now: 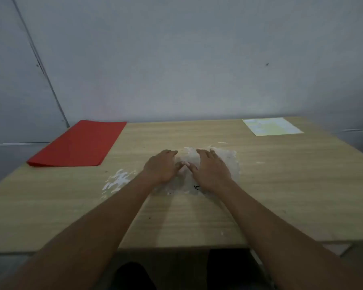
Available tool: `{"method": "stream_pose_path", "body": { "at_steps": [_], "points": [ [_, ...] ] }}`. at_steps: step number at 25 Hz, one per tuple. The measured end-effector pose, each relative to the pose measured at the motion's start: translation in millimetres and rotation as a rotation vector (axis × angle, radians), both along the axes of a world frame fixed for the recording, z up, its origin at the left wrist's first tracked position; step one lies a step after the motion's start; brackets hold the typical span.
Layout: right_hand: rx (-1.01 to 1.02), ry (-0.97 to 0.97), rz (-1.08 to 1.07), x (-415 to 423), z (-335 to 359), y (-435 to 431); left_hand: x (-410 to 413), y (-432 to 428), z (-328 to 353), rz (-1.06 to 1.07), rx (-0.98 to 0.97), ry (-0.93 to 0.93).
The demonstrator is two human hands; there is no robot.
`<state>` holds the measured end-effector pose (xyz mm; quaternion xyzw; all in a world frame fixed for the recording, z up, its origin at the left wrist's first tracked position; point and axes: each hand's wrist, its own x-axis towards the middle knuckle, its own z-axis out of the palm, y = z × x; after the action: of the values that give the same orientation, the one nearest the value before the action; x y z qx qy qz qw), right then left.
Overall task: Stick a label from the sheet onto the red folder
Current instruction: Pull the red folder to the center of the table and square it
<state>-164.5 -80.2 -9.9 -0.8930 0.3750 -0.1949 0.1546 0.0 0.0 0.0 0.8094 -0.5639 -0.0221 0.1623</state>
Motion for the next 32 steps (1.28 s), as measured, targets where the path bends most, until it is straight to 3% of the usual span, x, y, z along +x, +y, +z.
{"method": "stream_pose_path", "body": {
  "at_steps": [10,32],
  "points": [
    [-0.015,0.158,-0.002,-12,-25,20,-17,24,-27,0.036,0.077,-0.006],
    [-0.042,0.142,-0.04,-7,-24,24,-11,24,-35,0.052,0.003,-0.032]
  ]
}}
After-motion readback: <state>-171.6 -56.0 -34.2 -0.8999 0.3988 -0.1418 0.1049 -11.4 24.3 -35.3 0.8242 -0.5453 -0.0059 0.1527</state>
